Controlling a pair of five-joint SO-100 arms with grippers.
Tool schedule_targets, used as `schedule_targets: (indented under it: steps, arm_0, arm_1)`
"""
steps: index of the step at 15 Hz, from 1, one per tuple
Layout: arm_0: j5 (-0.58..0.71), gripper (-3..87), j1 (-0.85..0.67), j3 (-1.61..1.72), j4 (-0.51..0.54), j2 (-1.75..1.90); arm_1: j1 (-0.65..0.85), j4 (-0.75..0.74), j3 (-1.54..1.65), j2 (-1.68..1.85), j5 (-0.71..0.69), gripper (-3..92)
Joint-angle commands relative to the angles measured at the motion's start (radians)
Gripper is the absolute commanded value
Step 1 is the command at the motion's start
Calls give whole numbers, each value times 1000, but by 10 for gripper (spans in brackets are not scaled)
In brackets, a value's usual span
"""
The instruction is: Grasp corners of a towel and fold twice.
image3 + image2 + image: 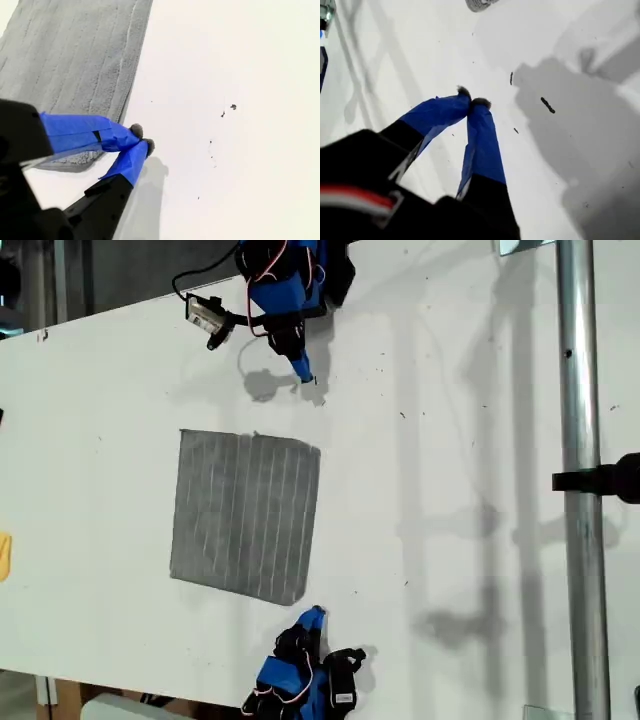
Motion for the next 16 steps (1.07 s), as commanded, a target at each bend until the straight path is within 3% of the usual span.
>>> schedule_targets:
  steps: [1, 6, 9, 16]
  arm_0:
    - [-9, -18, -15, -35, -3, 6]
    - [75, -18, -21, -422, 74, -215]
    - [207, -18, -89, -667, 124, -442]
    - [448, -18, -198, -1135, 233, -847]
  arm_1:
    - [-5, -34, -95, 0, 23, -3]
    - [14, -64, -393, -270, -44, -4]
    - [32, -137, -598, -549, -130, -4]
    - [72, 75, -1299, -1187, -348, -4]
